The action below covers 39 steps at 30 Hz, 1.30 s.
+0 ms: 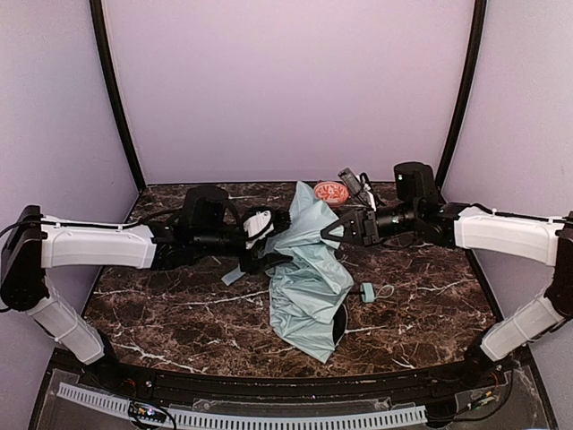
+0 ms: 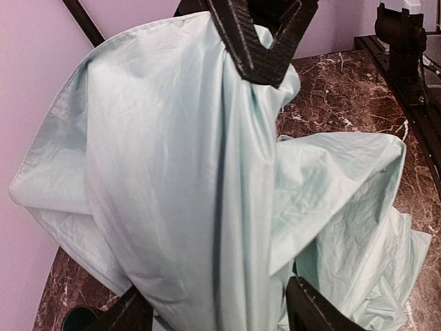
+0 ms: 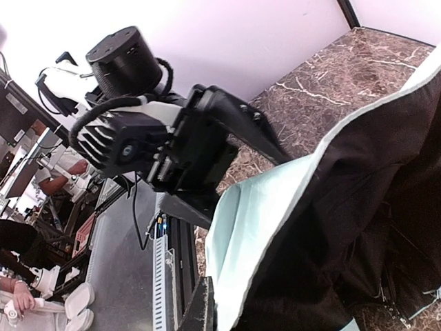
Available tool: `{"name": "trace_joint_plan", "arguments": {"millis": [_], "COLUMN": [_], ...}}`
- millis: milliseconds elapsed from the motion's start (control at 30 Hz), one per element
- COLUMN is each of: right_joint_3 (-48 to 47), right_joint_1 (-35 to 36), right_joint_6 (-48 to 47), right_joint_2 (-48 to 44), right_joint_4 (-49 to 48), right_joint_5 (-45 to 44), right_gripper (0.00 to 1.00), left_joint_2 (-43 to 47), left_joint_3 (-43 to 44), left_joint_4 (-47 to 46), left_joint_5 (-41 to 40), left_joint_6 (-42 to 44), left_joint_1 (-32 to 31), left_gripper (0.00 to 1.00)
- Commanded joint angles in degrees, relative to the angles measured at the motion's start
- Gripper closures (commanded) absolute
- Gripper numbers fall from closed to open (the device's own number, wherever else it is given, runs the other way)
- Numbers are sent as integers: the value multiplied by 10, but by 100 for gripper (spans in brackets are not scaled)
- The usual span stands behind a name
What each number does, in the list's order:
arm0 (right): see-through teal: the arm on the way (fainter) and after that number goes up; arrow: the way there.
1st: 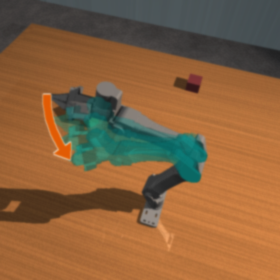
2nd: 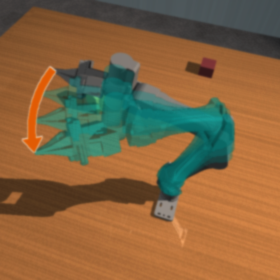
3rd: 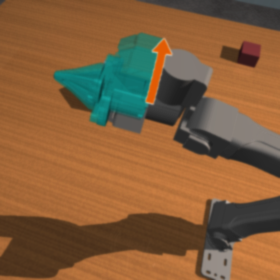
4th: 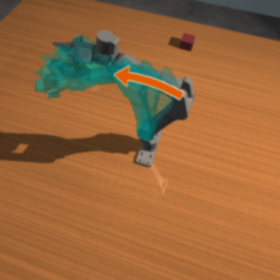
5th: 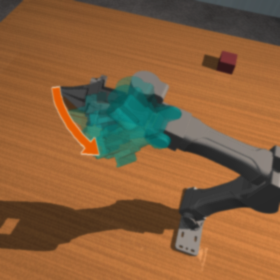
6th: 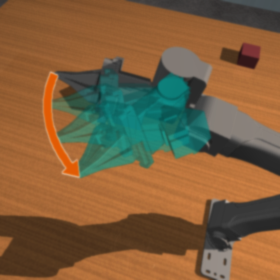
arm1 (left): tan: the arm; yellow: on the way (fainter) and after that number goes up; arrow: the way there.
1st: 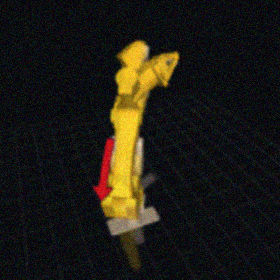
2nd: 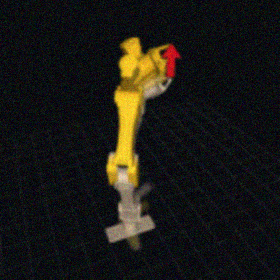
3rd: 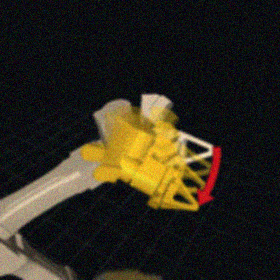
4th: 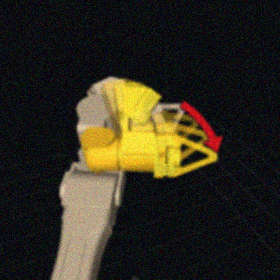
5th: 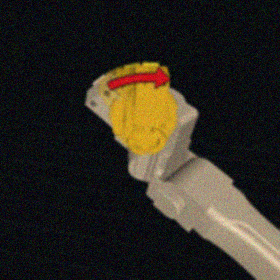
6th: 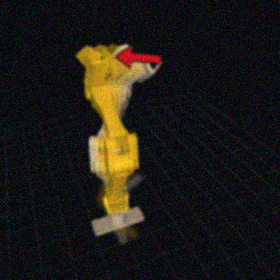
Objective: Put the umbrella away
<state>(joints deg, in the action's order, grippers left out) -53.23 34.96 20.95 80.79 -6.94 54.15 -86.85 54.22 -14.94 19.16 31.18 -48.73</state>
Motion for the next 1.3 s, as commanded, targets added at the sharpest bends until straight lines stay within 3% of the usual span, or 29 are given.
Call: {"name": "trace_joint_plan", "arguments": {"millis": [0, 100, 167, 233, 300, 467, 633, 767, 867, 900, 1000, 1067, 1200, 1267], "right_joint_3": [-36, -55, -58, -62, -62, 52, 181, 217, 209, 203, 191, 192, 194, 183], "right_joint_1": [18, 21, 21, 20, 18, -12, -34, -31, -19, -13, 3, 9, 11, 11], "right_joint_6": [-34, -49, -44, -42, -62, -43, 24, 65, 78, 84, 97, 110, 94, 65], "right_joint_2": [-20, -15, -18, -22, -31, -87, -98, -53, 0, 14, 39, 38, -11, -45], "right_joint_4": [41, 68, 60, 62, 90, 71, -66, -194, -250, -264, -292, -307, -257, -193], "right_joint_5": [3, -29, -56, -90, -118, -132, -60, -14, 2, 9, 21, 26, 22, 0], "right_gripper": [100, 98, 94, 75, 55, 21, 13, 8, 12, 17, 54, 73, 100, 100], "left_joint_2": [-31, -43, -42, -42, -40, -52, -61, -65, -69, -70, -75, -83, -116, -136], "left_joint_3": [42, 59, 56, 48, 30, 25, 22, 17, 15, 14, 11, 11, 33, 51], "left_joint_4": [0, 4, -7, -20, -43, -54, -72, -83, -89, -92, -95, -96, -69, -45], "left_joint_5": [-12, 19, 45, 52, 44, 42, 55, 70, 83, 86, 83, 71, 37, 33], "left_joint_6": [15, 5, 5, -1, -8, -30, -55, -64, -69, -72, -75, -74, -57, -39], "left_joint_1": [1, 1, 1, 1, 3, 9, 22, 31, 31, 31, 32, 33, 36, 36], "left_gripper": [35, 43, 60, 79, 91, 96, 97, 99, 99, 99, 99, 99, 100, 100]}}
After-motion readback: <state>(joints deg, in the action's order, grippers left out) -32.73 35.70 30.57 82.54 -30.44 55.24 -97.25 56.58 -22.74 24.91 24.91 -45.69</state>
